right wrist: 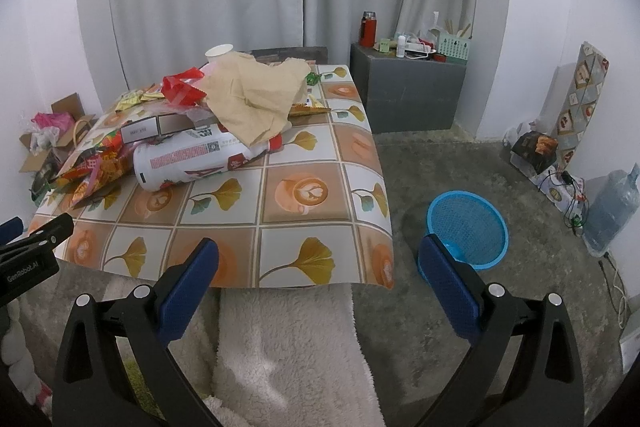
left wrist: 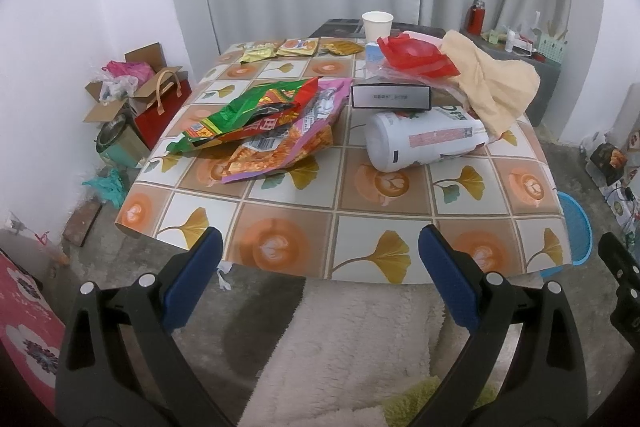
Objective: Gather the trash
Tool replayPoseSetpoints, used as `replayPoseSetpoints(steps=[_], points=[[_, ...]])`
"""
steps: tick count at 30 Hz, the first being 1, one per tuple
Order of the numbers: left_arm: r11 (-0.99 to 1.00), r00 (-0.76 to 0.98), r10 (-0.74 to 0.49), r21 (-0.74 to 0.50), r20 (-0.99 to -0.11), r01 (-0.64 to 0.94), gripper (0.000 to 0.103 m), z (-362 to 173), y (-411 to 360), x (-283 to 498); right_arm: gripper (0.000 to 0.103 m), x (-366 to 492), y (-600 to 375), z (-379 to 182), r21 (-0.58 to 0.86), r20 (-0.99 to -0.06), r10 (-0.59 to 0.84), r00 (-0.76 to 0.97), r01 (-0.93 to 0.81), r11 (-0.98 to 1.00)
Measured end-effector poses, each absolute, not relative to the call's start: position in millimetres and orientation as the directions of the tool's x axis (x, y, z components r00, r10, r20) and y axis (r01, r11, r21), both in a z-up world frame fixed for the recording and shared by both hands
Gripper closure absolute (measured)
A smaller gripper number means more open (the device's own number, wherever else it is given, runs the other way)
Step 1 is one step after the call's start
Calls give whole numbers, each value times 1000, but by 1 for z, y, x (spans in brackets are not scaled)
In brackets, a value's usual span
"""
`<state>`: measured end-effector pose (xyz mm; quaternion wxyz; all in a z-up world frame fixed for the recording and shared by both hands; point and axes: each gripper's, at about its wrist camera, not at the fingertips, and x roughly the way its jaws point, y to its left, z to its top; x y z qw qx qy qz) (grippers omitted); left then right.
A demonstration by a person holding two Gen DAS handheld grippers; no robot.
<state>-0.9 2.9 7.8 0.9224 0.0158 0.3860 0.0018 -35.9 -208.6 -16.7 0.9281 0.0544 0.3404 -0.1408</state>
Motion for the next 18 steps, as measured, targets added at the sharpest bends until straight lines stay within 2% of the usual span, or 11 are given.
replayPoseSetpoints(steps=[18], points=[[996, 679, 67, 91, -731, -1, 9, -6, 15, 12, 6, -20, -209, -26, 53, -663, -145, 734, 239, 969]])
